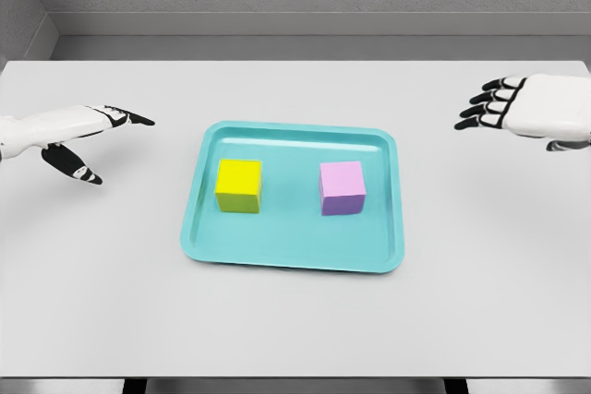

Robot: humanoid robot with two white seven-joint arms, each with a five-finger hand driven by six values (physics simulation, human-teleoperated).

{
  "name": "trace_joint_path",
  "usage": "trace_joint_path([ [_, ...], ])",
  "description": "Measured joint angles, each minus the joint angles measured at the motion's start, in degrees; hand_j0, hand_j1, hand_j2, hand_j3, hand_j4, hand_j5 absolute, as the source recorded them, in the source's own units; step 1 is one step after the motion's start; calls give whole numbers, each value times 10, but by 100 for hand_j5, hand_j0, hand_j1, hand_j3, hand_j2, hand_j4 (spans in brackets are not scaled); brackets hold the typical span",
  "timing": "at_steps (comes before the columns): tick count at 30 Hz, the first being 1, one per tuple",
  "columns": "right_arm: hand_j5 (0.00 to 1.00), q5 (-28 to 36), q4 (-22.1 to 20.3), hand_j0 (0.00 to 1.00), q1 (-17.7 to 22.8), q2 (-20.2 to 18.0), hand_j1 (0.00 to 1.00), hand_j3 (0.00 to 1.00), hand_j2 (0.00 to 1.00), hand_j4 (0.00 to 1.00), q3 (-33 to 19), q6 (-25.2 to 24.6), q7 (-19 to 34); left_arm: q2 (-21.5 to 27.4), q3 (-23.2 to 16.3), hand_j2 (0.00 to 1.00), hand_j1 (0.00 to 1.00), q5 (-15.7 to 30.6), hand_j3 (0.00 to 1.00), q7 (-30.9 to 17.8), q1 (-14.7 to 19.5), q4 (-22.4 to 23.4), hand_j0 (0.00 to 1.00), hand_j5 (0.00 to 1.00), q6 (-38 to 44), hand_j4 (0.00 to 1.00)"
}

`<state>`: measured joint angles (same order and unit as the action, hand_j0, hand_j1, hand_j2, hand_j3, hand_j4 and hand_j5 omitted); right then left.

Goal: Push two cubes

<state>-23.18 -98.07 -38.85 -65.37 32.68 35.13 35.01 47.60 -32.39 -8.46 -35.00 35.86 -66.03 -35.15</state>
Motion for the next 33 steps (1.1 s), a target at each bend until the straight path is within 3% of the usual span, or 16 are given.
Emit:
trace_joint_path([
  [5,100,2,-1,100,-30,22,100,100,100,100,16,0,0,2,-2,100,100,0,100,0,11,3,100,100,0,100],
  [7,100,3,3,100,-39,14,100,100,100,100,25,0,0,0,-32,98,98,-12,98,0,61,4,98,98,1,98],
  [8,66,3,4,66,-40,10,66,66,66,66,33,0,0,-3,-58,92,92,-24,92,0,95,7,92,92,1,92],
  [9,17,3,5,17,-40,8,17,17,17,17,40,0,0,-7,-83,92,92,-39,92,0,116,13,92,92,1,92],
  [10,0,2,4,0,-40,8,0,0,0,0,51,0,0,-15,-101,92,92,-62,92,0,124,18,92,92,1,92],
  [12,0,2,2,0,-40,15,0,0,0,0,81,0,0,-32,-123,92,92,-116,92,0,134,23,92,92,0,92],
  [14,0,1,-1,0,-40,20,0,0,0,0,100,0,0,-42,-135,100,100,-155,100,0,140,29,100,100,0,100],
  [16,0,1,-9,0,-40,22,0,0,0,0,110,0,0,-51,-141,100,100,-175,100,0,167,21,100,100,0,100],
  [18,0,1,-14,0,-40,24,0,0,0,0,116,0,0,-56,-152,100,100,-186,100,0,163,-8,100,100,0,100],
  [19,0,1,-16,0,-40,25,0,0,0,0,120,0,0,-56,-163,93,93,-189,93,0,166,-22,93,93,0,93],
  [23,0,0,-22,0,-56,35,0,0,0,0,140,0,0,-54,-183,39,39,-196,39,0,169,-49,39,39,0,39],
  [25,0,-1,-23,0,-67,45,0,0,0,0,153,0,0,-54,-189,27,27,-198,27,0,165,-52,27,27,0,27],
  [29,0,-2,-24,0,-73,62,0,0,0,0,177,0,0,-58,-201,15,15,-199,15,0,165,-55,15,15,0,15],
  [33,0,-5,-23,0,-76,79,0,0,0,0,185,0,0,-60,-211,11,11,-199,11,0,165,-59,11,11,0,11],
])
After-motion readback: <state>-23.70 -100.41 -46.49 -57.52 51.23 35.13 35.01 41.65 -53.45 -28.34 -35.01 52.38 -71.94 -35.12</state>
